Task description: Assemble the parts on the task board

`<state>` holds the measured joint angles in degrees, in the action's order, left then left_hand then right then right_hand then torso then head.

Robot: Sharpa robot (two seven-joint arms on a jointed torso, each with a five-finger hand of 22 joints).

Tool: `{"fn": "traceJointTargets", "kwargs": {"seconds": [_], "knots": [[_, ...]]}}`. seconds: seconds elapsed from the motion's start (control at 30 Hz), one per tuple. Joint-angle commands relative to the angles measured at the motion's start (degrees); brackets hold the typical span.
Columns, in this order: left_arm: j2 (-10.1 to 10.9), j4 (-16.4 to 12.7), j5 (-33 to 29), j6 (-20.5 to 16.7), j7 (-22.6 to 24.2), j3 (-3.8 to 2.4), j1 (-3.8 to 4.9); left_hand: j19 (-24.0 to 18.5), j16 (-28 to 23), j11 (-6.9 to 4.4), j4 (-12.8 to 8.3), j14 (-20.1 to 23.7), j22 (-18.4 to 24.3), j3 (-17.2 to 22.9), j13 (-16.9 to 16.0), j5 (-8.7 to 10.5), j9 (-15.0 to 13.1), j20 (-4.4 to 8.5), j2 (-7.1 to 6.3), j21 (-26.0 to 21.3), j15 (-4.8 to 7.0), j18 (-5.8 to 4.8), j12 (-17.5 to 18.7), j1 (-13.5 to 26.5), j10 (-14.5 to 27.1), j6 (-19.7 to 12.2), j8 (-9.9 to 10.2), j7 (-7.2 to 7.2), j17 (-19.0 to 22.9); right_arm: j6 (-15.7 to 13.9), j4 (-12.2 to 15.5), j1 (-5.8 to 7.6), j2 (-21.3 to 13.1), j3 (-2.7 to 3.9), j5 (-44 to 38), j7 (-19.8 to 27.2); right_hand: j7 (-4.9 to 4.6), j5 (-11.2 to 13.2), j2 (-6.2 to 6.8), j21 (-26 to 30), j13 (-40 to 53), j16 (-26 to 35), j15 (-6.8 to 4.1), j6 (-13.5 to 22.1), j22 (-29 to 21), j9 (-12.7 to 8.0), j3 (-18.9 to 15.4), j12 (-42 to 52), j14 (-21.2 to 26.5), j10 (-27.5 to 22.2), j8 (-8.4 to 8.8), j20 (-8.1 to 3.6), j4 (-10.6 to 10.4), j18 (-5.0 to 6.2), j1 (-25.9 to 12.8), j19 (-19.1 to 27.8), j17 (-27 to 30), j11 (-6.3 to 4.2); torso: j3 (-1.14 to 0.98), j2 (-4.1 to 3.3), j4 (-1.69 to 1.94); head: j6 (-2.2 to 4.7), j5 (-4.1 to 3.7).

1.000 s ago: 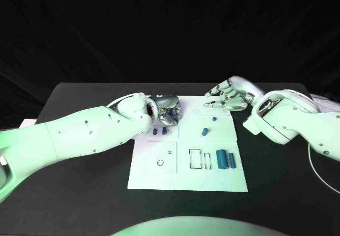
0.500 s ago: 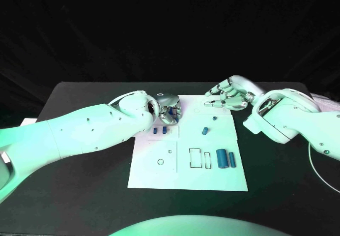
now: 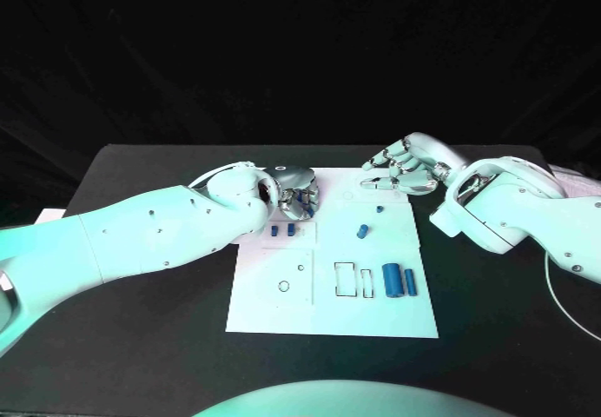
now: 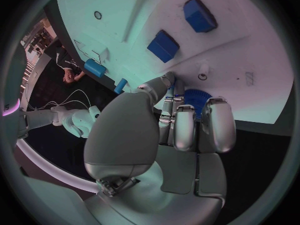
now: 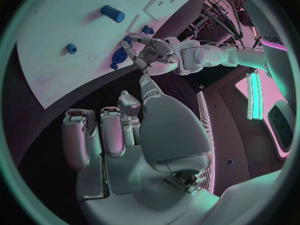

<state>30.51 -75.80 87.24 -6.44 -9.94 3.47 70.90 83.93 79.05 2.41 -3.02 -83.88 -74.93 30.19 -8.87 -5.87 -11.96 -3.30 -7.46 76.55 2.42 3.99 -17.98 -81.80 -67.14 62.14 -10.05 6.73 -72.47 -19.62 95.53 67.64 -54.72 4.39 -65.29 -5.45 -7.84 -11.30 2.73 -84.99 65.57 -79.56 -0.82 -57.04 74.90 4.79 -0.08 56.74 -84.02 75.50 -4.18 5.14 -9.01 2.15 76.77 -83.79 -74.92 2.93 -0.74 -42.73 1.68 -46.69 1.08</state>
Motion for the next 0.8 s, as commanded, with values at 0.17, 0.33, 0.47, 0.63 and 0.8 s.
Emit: {"fn": "traceJointTargets", "kwargs": {"seconds": [0.17,0.33,0.47,0.63,0.8], "knots": [[1.24,-2.02,-2.76,-2.84,0.67,-0.55,0.00,1.47,0.15,0.36,-0.19,-2.79,-3.55,0.07,-0.14,-0.02,0.05,-0.54,0.18,0.32,-0.55,-0.82,0.47,0.23,-0.26,0.47,0.23,0.21,0.14,0.33,0.01,-0.03,0.09,0.00,-0.15,0.39,-0.21,-0.27,-0.60,0.19,0.00,0.19,-0.41,-0.14,5.41,0.09,-0.30,-0.09,-3.02,-0.19,0.25,-0.06,0.11,0.24,-0.18,0.36,-1.27,0.06,-0.03,0.07,0.02,0.28,0.09],[2.98,-4.17,-4.16,-3.35,0.24,-1.44,0.05,1.45,0.14,0.41,-0.25,-2.78,-3.56,0.07,-0.17,-0.02,0.12,-0.59,0.09,0.31,-0.60,-0.81,0.62,0.39,-0.26,0.48,0.35,0.27,0.18,0.32,-0.05,-0.03,0.08,0.00,-0.15,0.39,-0.21,-0.27,-0.60,0.19,0.00,0.19,-0.41,-0.14,5.41,0.09,-0.30,-0.09,-3.02,-0.19,0.25,-0.06,0.11,0.24,-0.18,0.36,-1.27,0.06,-0.03,0.09,0.04,0.62,-0.02],[4.88,-5.89,-6.16,-2.84,-0.59,-2.01,0.26,1.40,0.00,0.45,-0.30,-2.73,-3.49,0.06,-0.19,-0.01,0.18,-0.63,0.01,0.21,-0.64,-0.79,0.74,0.52,-0.27,0.47,0.45,0.30,0.45,0.31,-0.10,-0.03,0.06,0.00,-0.15,0.37,-0.21,-0.27,-0.60,0.19,0.00,0.19,-0.41,-0.14,5.41,0.09,-0.30,-0.09,-3.02,-0.19,0.25,-0.06,0.11,0.24,-0.18,0.36,-1.27,0.06,-0.05,0.09,0.08,1.14,-0.17],[6.89,-6.47,-7.22,-1.53,-1.17,-2.27,0.45,1.39,-0.04,0.53,-0.35,-2.69,-3.54,0.04,-0.21,0.01,0.32,-0.70,-0.16,0.24,-0.71,-0.78,1.06,0.82,-0.20,0.41,0.70,0.37,0.59,0.29,-0.12,-0.03,0.03,0.00,-0.15,0.36,-0.21,-0.27,-0.60,0.19,0.00,0.19,-0.41,-0.14,5.41,0.09,-0.30,-0.09,-3.02,-0.19,0.25,-0.06,0.11,0.24,-0.18,0.36,-1.27,0.06,-0.08,0.05,0.06,1.29,-0.17],[7.95,-5.96,-7.51,-0.53,-1.30,-2.27,0.41,1.37,-0.03,0.57,-0.39,-2.68,-3.53,0.08,-0.21,0.00,0.40,-0.74,-0.18,0.22,-0.75,-0.78,1.24,0.91,-0.13,0.34,0.84,0.40,0.61,0.31,-0.16,-0.03,0.10,0.00,-0.15,0.40,-0.21,-0.27,-0.60,0.19,0.00,0.19,-0.41,-0.14,5.41,0.09,-0.30,-0.09,-3.02,-0.19,0.25,-0.06,0.11,0.24,-0.18,0.36,-1.27,0.06,-0.03,-0.05,0.01,1.47,0.32]]}}
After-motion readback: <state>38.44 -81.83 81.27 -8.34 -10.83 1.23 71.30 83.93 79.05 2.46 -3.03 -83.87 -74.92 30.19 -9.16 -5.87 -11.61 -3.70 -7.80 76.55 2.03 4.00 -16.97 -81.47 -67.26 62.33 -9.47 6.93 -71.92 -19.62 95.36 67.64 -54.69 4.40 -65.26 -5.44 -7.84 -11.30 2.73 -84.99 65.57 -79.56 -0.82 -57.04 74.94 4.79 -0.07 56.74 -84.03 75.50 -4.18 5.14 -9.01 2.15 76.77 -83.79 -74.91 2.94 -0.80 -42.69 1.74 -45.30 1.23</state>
